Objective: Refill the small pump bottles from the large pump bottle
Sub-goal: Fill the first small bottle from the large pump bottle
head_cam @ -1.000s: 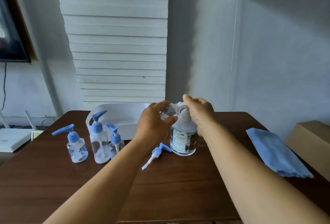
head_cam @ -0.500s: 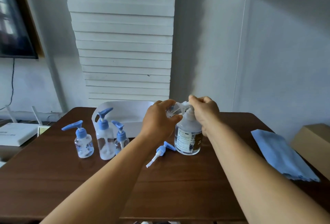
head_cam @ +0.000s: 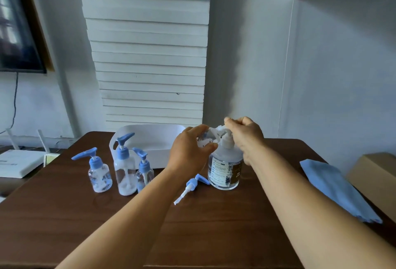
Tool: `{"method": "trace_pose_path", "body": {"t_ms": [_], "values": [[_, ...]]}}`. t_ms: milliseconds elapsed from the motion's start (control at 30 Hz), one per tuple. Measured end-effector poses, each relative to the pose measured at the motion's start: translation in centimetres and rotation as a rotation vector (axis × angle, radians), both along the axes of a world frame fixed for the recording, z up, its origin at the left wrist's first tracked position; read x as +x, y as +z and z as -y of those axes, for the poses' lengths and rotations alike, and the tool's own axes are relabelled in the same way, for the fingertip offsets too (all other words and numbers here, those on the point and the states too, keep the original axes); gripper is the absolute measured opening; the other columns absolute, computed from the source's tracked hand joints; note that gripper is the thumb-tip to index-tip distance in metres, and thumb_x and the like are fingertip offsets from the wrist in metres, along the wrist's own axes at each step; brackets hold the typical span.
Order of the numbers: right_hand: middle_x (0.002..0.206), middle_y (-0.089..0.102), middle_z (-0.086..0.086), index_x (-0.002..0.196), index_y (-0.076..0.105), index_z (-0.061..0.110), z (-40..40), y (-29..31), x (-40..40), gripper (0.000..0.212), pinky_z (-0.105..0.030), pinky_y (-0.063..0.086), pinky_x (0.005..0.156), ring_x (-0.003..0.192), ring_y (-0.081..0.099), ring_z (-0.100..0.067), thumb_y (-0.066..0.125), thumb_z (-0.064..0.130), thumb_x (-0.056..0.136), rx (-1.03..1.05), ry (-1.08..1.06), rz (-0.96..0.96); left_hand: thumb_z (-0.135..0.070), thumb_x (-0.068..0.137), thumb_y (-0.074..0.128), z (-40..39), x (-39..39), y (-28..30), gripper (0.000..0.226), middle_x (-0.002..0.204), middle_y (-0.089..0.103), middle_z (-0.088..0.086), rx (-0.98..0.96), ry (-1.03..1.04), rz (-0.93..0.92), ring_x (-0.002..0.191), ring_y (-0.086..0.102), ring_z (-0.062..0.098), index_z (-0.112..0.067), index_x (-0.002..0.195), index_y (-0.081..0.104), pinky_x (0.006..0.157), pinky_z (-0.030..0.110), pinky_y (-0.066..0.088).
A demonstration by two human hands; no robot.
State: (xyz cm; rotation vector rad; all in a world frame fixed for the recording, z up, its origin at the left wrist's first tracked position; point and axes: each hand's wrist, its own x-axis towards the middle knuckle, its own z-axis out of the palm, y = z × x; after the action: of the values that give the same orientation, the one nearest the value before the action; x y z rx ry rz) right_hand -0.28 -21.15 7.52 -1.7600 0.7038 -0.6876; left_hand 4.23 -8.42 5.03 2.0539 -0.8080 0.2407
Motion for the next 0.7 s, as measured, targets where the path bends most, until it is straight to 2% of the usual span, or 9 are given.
{"method": "trace_pose_path", "body": {"t_ms": [100,200,300,467,700], "values": [[0.08,0.056,0.002,0.084,0.053,0.014,0.5,1.0,-0.1,0.024,-0.025,0.037,0.057,0.075,0.05,-0.012,0.058,0.037,0.09,-0.012,0.028,-0.002,-0.031,0.082,0.067,0.2,0.1,0.4,0.033,0.098,0.056,-0.01,-0.019,0.002,0.011,0.076,0.049,0.005,-0.029,0.114,0.059,0.056,0.005,0.028],[0.078,0.057,0.002,0.087,0.055,0.013,0.3,-0.1,0.2,0.024,-0.023,0.037,0.055,0.072,0.049,-0.011,0.059,0.036,0.089,0.012,-0.011,0.045,-0.03,0.081,0.067,0.3,0.2,0.2,0.029,0.096,0.055,-0.009,-0.016,0.001,0.011,0.071,0.048,0.002,-0.028,0.11,0.06,0.054,0.007,0.031],[0.076,0.057,0.002,0.082,0.054,0.014,-0.1,-1.0,0.1,0.023,-0.023,0.037,0.053,0.07,0.05,-0.012,0.059,0.036,0.088,0.032,-0.027,0.058,-0.029,0.082,0.067,0.1,0.0,-0.2,0.031,0.095,0.054,-0.008,-0.004,0.0,0.002,0.078,0.048,0.007,-0.027,0.112,0.06,0.057,0.008,0.028],[0.073,0.055,0.002,0.072,0.049,0.018,0.4,0.5,0.1,0.027,-0.023,0.035,0.053,0.07,0.049,-0.012,0.06,0.036,0.089,0.025,0.005,0.034,-0.031,0.081,0.067,0.2,0.0,0.4,0.03,0.096,0.055,-0.009,-0.018,0.006,0.014,0.073,0.047,0.005,-0.027,0.11,0.06,0.056,0.009,0.028],[0.074,0.056,0.003,0.074,0.05,0.018,0.0,-1.0,0.3,0.025,-0.024,0.037,0.054,0.07,0.049,-0.012,0.059,0.036,0.088,0.045,-0.021,0.06,-0.03,0.083,0.066,0.1,-0.1,-0.2,0.033,0.098,0.054,-0.009,0.009,0.01,-0.022,0.079,0.049,0.008,-0.027,0.114,0.059,0.058,0.009,0.03]]}}
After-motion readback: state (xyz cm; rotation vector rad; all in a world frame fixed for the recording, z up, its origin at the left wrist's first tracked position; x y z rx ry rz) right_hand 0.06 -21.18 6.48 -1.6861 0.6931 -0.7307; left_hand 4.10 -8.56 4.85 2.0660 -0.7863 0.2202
